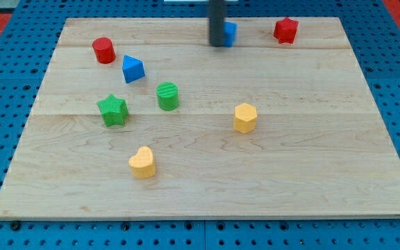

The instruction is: Push blue triangle near blue cube

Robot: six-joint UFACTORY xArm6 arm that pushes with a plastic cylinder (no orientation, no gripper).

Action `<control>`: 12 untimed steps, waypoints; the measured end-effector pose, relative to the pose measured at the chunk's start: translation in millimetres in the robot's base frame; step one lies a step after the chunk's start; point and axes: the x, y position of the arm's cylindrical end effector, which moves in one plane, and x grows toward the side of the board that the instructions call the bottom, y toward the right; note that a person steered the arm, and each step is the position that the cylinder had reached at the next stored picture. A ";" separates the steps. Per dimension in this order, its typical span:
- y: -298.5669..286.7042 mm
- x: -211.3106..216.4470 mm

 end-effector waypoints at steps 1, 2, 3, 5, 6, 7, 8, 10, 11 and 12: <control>-63.5 3.5; -42.9 -10.1; 18.5 -24.3; -159.3 2.2; -234.8 -22.9; -336.1 47.7; -272.6 58.4; -185.3 0.0; -212.0 -28.6; -119.1 -59.9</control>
